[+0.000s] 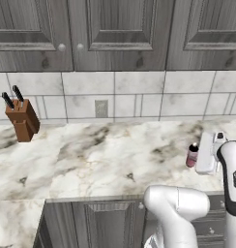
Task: Move the drinks to the dining counter.
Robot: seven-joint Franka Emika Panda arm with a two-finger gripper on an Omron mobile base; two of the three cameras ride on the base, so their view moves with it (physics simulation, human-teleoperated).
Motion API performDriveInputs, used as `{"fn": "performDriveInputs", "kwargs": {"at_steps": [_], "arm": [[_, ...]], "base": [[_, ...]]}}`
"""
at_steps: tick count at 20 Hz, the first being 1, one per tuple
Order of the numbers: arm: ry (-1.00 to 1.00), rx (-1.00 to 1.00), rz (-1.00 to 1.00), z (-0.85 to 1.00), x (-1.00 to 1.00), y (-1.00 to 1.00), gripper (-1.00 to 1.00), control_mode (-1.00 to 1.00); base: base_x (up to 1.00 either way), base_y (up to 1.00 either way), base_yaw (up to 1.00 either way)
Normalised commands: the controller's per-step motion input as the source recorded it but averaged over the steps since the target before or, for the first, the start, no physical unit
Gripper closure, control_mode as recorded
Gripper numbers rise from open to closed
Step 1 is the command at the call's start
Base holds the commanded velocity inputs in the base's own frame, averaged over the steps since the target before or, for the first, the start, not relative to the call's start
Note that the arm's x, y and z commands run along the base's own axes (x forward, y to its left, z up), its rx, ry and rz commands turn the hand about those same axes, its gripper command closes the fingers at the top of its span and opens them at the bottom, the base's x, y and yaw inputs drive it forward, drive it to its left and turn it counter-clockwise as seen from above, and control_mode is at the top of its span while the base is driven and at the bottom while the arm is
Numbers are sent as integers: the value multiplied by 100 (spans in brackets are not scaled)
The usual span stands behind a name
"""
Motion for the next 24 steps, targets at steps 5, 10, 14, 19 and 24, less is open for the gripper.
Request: {"fn": "performDriveInputs", "kwargs": {"at_steps": [5, 10, 14, 19, 24], "arm": [[0, -2, 8, 0, -27, 0, 100, 100], [0, 0, 0, 0, 0, 0, 100, 100], [0, 0, 0, 0, 0, 0, 100, 100], [0, 0, 0, 0, 0, 0, 100, 100], [0, 0, 0, 0, 0, 0, 100, 100]], "base": [[0, 0, 0], [0, 0, 1], [-36, 0, 2], [-94, -1, 3], [-100, 0, 6]]}}
